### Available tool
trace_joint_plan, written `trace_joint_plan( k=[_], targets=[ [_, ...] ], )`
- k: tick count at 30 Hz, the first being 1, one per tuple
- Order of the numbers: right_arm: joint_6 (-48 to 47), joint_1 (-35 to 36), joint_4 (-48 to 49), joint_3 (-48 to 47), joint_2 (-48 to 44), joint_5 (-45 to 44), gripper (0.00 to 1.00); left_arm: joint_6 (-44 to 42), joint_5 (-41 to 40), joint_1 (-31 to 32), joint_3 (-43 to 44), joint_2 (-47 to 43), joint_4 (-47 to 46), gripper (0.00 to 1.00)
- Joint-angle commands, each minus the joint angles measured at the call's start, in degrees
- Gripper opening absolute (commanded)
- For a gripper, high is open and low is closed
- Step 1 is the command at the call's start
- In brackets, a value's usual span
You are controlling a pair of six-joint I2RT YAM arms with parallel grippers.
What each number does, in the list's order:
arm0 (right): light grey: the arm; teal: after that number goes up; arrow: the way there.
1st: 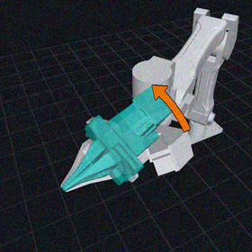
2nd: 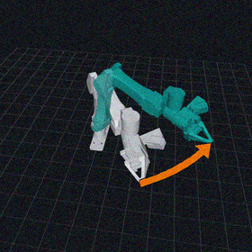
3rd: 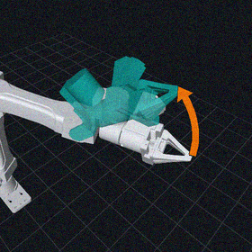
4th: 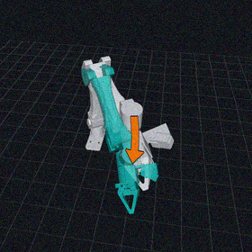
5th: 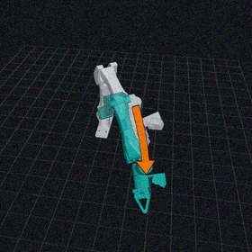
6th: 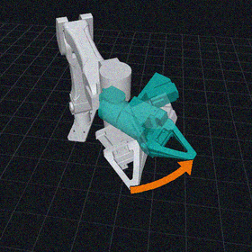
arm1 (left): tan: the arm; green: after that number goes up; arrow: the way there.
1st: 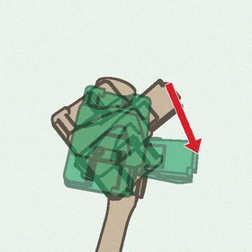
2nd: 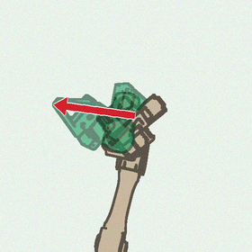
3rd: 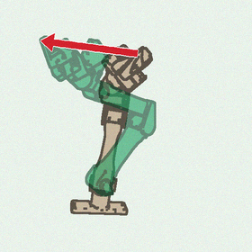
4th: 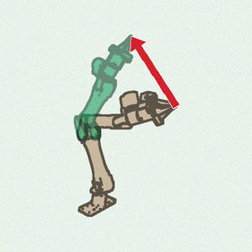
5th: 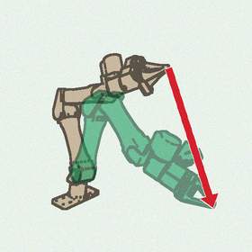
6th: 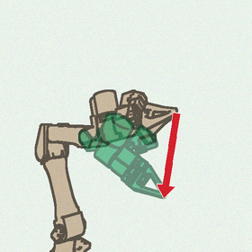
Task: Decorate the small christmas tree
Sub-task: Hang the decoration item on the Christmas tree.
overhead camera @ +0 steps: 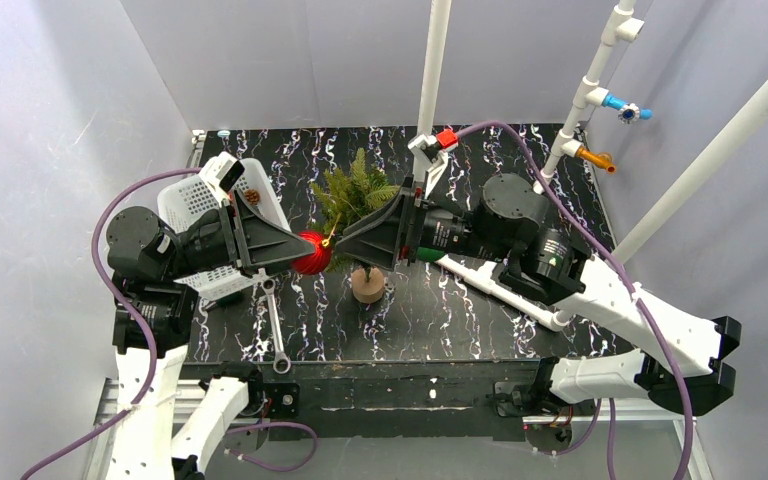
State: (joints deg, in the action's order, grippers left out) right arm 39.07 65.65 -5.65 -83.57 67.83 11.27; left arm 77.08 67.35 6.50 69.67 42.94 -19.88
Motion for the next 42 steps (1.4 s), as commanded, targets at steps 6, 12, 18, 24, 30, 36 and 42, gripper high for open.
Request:
trace_joint_plan(
  k=[6, 12, 18, 24, 30, 36, 42],
  targets=[
    [-0.1, -0.4, 4.0, -3.1, 0.7, -0.2, 0.54, -0.6, 3.0, 0.4, -0.4, -1.1, -4.0, 0.0],
    [0.3, -0.4, 4.9, -3.9, 1.5, 0.2, 0.51, -0.6, 2.9, 0.4, -0.7, -1.3, -3.7, 0.0],
    [0.5, -0.6, 4.6, -5.2, 3.2, 0.9, 0.51, -0.7, 3.0, 0.5, -0.8, -1.7, -3.3, 0.0],
    [1.2, -0.7, 5.0, -5.5, 3.7, 1.4, 0.42, -1.2, 3.0, 0.8, -0.6, -1.8, -2.4, 0.0],
    [2.3, -0.7, 8.0, -3.4, 1.9, 1.8, 0.39, -1.6, 3.0, 1.1, -0.6, -1.6, -1.8, 0.0],
    [2.9, -0.9, 7.6, -4.2, 2.2, 3.1, 0.39, -1.7, 2.8, 1.2, -0.6, -1.5, -1.3, 0.0],
    [4.4, -0.9, 7.5, -4.7, 3.3, 5.1, 0.4, -3.4, 2.9, 1.3, -0.3, -1.9, 1.7, 0.0]
  ],
)
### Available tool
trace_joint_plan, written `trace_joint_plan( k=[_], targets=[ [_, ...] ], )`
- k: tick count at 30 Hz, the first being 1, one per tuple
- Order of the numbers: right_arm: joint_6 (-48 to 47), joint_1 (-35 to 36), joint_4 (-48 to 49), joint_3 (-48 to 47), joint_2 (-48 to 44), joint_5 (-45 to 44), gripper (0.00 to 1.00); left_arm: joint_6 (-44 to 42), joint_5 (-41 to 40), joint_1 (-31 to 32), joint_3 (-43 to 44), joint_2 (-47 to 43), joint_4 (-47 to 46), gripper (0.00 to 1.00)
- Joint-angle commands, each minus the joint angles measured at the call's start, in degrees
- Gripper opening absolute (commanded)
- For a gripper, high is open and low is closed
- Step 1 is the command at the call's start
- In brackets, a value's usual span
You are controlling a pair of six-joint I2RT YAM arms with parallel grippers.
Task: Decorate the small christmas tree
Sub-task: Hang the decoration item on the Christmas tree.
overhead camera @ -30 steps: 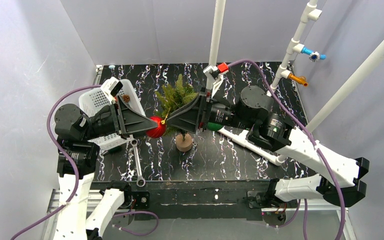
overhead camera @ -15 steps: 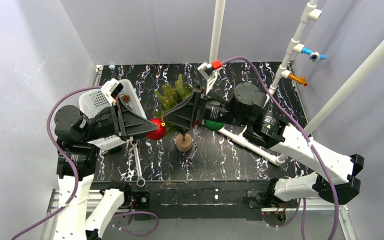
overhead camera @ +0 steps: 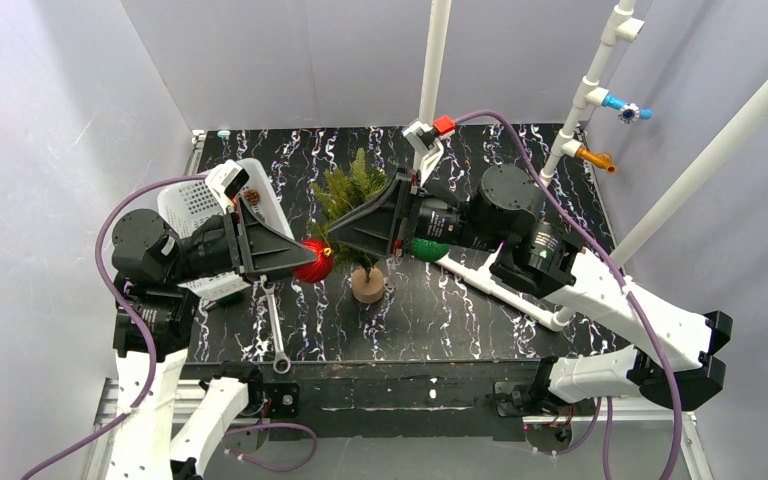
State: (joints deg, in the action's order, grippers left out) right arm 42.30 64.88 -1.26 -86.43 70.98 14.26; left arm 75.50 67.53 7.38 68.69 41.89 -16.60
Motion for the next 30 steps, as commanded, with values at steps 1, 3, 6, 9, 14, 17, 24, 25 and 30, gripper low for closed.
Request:
trace_joint_plan(
  k=[1, 3, 6, 9, 14, 17, 24, 25, 30],
  targets=[
    [1.3, -0.1, 3.0, -1.8, 0.2, 2.3, 0.4, -2.0, 2.8, 0.4, 0.7, -0.9, -1.4, 0.0],
    [1.5, -0.1, 2.8, -2.1, 0.6, 2.8, 0.4, -2.0, 2.8, 0.5, 0.5, -0.8, -1.4, 0.0],
    [1.5, -0.1, 2.1, -3.1, 1.4, 3.7, 0.4, -2.2, 2.7, 0.7, 0.3, -0.6, -1.2, 0.0],
    [1.5, -0.1, 1.5, -3.9, 2.3, 4.4, 0.4, -2.2, 2.7, 0.9, 0.4, -0.1, -1.5, 0.0],
    [1.6, -0.1, 1.3, -4.1, 2.6, 4.8, 0.38, -2.9, 2.8, 1.1, 0.2, 0.3, -1.1, 0.0],
    [1.2, -0.1, 1.3, -3.3, 1.7, 4.1, 0.32, -3.7, 2.9, 1.1, 0.0, 0.3, -0.1, 0.0],
    [-1.1, -0.2, 0.1, -0.3, -1.5, 2.5, 0.12, -7.3, 2.7, 1.3, 0.6, -0.2, 4.8, 0.0],
    [-1.3, -0.2, 0.1, 0.3, -2.0, 2.1, 0.1, -7.5, 2.6, 1.3, 0.4, -0.2, 4.8, 0.0],
    [-2.3, -0.2, -0.8, 1.4, -2.8, 1.7, 0.01, -9.5, 2.4, 1.4, 0.8, -0.1, 7.7, 0.0]
  ],
)
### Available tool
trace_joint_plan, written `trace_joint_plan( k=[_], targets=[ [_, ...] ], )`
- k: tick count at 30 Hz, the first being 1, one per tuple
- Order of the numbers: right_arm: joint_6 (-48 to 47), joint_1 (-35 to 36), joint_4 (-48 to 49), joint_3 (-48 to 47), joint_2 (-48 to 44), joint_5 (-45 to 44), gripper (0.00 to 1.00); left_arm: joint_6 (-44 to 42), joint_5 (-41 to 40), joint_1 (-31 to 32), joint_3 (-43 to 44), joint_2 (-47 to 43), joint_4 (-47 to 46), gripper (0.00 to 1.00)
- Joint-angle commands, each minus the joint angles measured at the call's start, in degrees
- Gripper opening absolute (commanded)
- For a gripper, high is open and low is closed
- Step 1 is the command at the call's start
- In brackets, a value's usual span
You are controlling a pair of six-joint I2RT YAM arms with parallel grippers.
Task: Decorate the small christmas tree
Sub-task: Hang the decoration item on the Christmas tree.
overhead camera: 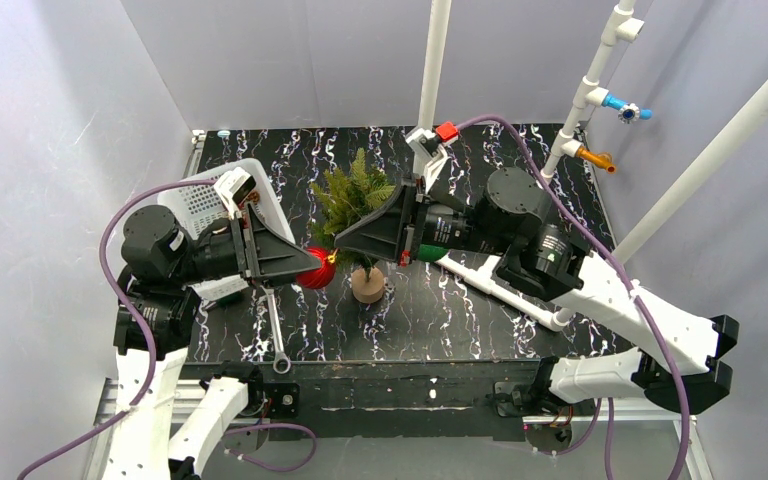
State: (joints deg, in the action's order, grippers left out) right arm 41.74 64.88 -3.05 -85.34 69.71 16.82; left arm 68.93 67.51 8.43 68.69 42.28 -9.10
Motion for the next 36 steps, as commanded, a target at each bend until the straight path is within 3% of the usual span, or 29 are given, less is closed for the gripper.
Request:
trace_joint_plan(
  k=[1, 6, 10, 12, 23, 36],
  targets=[
    [-1.8, -0.2, 0.7, 0.3, -1.5, -0.8, 0.01, -3.1, 2.4, 0.4, 0.7, -0.4, 0.5, 0.0],
    [-2.1, -0.2, -0.2, 1.1, -1.5, -1.5, 0.01, -3.0, 2.4, 0.4, 0.6, -0.4, 0.5, 0.0],
    [-2.6, -0.2, -2.1, 2.0, -2.8, -5.1, 0.37, -4.1, 2.6, 0.8, 1.3, -0.8, 1.8, 0.0],
    [-2.1, -0.2, -1.8, 3.2, -3.8, -6.9, 0.45, -4.4, 2.8, 1.0, 1.6, -0.9, 2.1, 0.0],
    [-0.7, -0.2, -2.7, 4.5, -4.5, -8.0, 0.47, -4.4, 2.5, 1.1, 2.2, -0.8, 2.3, 0.0],
    [2.5, -0.2, 4.6, 7.5, -3.3, -2.5, 0.44, -5.4, 1.9, 1.2, 2.6, -1.2, 4.2, 0.0]
  ],
)
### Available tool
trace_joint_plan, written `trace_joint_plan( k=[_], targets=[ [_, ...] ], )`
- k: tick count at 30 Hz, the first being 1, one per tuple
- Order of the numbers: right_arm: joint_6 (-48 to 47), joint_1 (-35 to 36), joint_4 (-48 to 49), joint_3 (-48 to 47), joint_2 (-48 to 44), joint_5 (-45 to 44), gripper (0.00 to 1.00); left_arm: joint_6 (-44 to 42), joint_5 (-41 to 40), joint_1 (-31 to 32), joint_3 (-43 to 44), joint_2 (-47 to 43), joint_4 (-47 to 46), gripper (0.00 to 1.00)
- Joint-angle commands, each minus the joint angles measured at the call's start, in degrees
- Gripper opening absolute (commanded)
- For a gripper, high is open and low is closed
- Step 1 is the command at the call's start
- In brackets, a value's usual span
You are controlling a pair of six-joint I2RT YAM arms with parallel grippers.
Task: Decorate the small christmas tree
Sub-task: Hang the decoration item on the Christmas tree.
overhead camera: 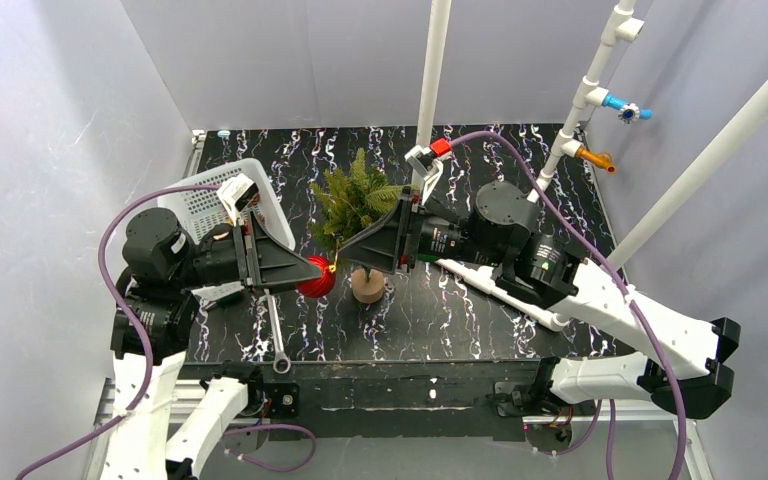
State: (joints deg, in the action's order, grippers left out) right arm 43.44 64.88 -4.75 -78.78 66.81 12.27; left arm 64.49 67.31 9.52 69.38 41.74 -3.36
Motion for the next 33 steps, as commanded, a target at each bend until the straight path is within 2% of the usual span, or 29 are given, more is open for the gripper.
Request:
trace_joint_plan(
  k=[1, 13, 30, 32, 33],
  targets=[
    [0.9, -0.1, 6.8, 1.0, -0.3, 2.4, 0.43, -0.8, 2.1, 0.1, 1.9, -0.7, -1.4, 0.0],
    [2.8, -0.1, 11.0, 2.9, -0.8, 5.5, 0.37, -3.0, 2.0, 0.1, 3.6, -0.8, 2.4, 0.0],
    [4.8, -0.2, 13.5, 2.7, 1.1, 8.8, 0.31, -2.8, 1.9, 0.1, 3.0, -1.5, 2.0, 0.0],
    [4.9, -0.2, 13.6, 2.9, 1.0, 8.7, 0.32, -2.7, 1.9, 0.1, 3.0, -1.4, 1.7, 0.0],
    [4.9, -0.2, 13.4, 3.0, 1.0, 8.3, 0.36, -2.7, 2.0, 0.1, 3.1, -1.4, 1.6, 0.0]
  ],
)
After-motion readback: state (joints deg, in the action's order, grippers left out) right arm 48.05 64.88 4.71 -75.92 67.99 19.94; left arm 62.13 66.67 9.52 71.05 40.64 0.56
